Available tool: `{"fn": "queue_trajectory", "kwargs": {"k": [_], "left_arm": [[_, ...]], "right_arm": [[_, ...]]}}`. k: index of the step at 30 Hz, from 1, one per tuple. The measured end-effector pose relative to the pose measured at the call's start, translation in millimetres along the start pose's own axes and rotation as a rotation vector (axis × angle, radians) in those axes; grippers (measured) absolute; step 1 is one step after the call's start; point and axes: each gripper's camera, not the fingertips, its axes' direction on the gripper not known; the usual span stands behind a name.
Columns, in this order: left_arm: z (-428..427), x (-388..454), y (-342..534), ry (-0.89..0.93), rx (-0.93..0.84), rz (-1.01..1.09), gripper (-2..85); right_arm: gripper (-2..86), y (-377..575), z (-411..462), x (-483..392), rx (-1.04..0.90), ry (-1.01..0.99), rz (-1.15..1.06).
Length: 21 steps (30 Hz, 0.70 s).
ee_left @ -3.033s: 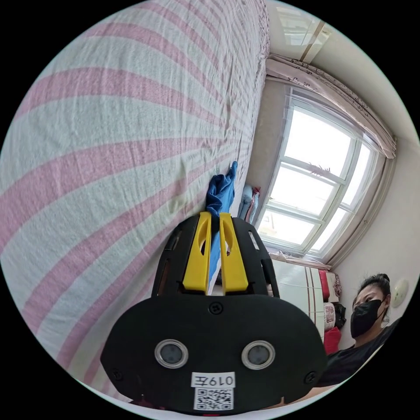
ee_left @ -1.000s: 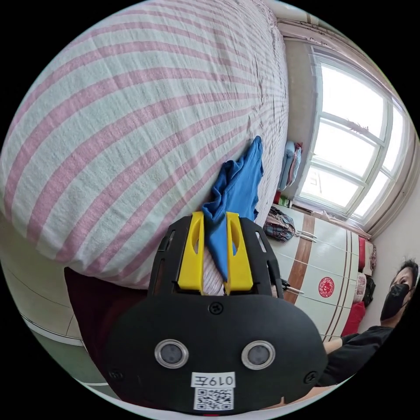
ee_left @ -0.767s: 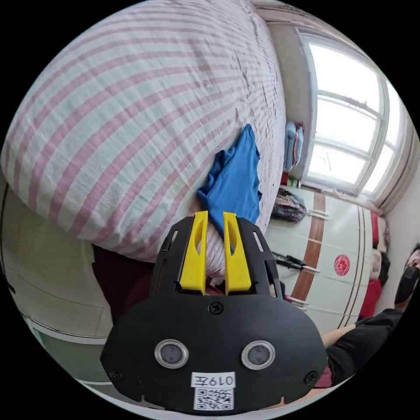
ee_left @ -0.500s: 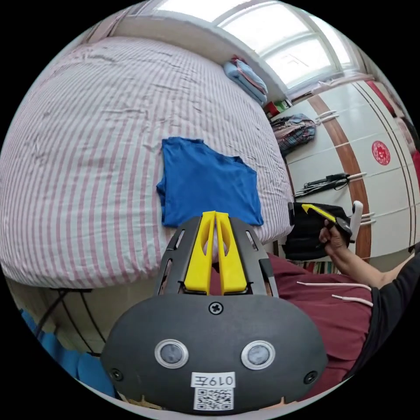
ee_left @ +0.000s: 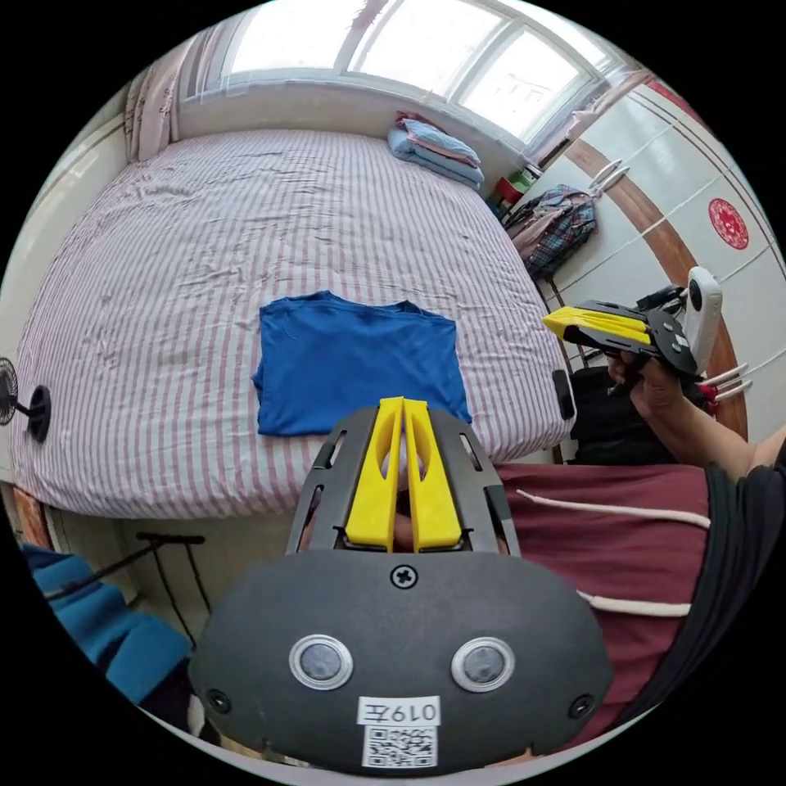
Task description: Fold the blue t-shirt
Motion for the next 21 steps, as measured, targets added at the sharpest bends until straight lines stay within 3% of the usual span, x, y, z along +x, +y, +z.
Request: {"fn": "queue_trajectory", "kwargs": {"k": [11, 14, 21], "left_arm": [[41.0, -18.0, 64.1, -0.023, -0.007, -0.31, 2.3], [60.7, -61.1, 82.2, 0.066, 0.057, -0.461, 5.2], [125.1, -168.0, 138.3, 0.271, 0.327, -0.742, 9.6]], "right_arm": [[4.3, -148.9, 197.1, 103.7, -0.115, -0.298, -0.175], [7.0, -202.4, 280.0, 146.4, -0.189, -0.432, -0.173], [10.9, -328.7, 488.7, 234.0, -0.362, -0.549, -0.433]]}}
